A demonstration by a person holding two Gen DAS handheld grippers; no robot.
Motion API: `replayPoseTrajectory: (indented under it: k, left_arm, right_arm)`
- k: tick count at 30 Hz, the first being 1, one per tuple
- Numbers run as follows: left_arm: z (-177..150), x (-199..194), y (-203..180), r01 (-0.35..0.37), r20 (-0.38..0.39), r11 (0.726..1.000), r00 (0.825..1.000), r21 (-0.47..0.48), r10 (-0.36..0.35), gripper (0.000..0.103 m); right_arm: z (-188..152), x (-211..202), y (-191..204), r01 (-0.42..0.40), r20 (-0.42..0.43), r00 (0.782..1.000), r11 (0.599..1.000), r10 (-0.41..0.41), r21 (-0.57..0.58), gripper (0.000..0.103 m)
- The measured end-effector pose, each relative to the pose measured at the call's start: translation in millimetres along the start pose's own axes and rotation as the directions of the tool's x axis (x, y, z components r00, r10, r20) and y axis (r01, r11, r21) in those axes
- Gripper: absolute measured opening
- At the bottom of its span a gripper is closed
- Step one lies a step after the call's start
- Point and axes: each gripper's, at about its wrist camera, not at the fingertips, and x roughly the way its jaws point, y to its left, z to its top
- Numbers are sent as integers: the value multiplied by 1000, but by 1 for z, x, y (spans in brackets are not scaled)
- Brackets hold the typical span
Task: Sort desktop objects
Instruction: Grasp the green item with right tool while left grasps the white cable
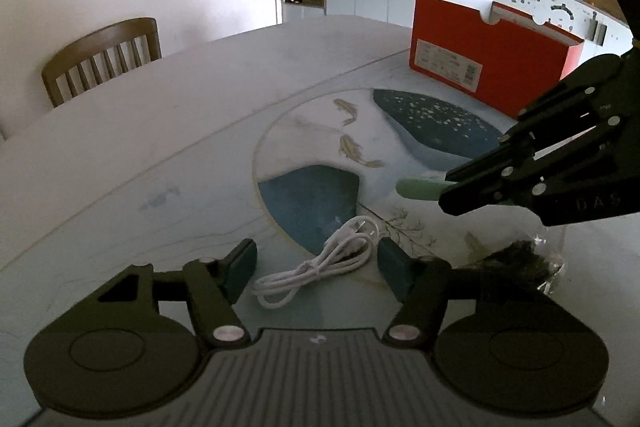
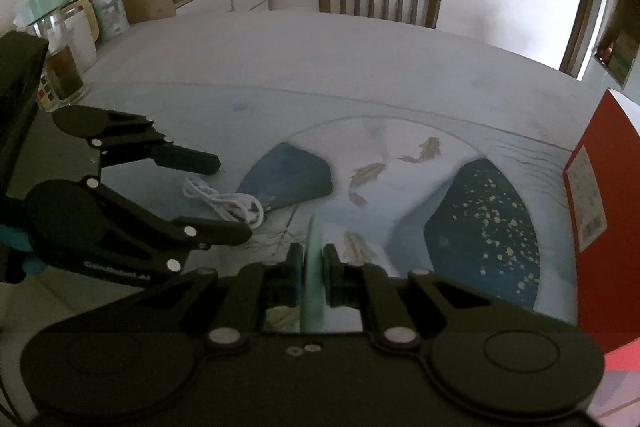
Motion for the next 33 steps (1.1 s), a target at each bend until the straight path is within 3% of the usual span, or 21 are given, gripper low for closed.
replayPoseTrajectory:
  k: [4,7,13,19,33]
  left_arm:
    - [1,-2,-3,3,0,1000,1000,10,-3,34]
    - [3,-3,-8,4,-10,1000,1000,19,-4,22]
    - [10,-3,-16,-48,-18,999,999,-21,47,12]
    - [15,-7,-17,-73,-40,993,997,-90,69,11]
    - [48,-46,-48,-101,14,981,994,-168,105,11]
  right_arm:
    - [2,-1,-4,1,3,1000,1000,-1,16,9]
    - [3,-3,-7,8,9,1000,1000,-8,27,9]
    - [4,-10,-14,23,19,1000,999,-24,45,9]
    - [3,-25,-25,20,37,999,997,-22,70,9]
    - [7,-83,-64,8,100,995,993,-19,114,9]
